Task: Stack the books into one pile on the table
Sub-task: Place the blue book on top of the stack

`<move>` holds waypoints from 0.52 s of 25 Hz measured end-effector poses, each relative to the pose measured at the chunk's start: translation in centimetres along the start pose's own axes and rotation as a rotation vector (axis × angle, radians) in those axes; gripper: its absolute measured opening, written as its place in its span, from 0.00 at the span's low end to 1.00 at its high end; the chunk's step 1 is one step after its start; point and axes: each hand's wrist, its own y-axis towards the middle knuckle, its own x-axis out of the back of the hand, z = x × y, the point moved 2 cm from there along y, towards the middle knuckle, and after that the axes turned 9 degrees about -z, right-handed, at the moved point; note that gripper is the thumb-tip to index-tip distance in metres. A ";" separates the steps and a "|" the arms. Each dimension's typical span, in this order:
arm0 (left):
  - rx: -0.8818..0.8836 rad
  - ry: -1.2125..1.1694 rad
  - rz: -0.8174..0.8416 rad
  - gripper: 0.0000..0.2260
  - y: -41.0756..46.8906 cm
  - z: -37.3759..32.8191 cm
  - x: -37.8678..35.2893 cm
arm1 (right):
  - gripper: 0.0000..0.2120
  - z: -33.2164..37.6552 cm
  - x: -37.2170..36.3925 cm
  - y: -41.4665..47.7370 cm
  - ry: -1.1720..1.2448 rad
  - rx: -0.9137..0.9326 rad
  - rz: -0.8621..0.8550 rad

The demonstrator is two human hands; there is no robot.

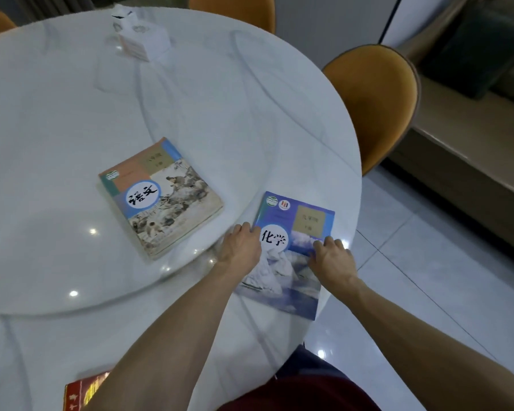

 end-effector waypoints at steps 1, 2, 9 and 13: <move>0.014 -0.009 0.014 0.15 -0.2 -0.2 -0.6 | 0.15 -0.3 -0.6 -0.7 0.023 -0.029 0.012; 0.039 -0.027 0.034 0.16 -0.4 -0.4 -1.2 | 0.15 -0.5 -1.1 -1.3 0.051 -0.059 0.026; 0.379 -0.329 0.015 0.22 -0.6 -1.4 -1.6 | 0.19 -0.1 -2.5 -2.8 0.476 -0.433 0.030; 0.602 -0.725 0.069 0.16 -0.1 -0.5 -1.8 | 0.18 -0.3 -3.1 -2.2 0.623 -0.628 0.039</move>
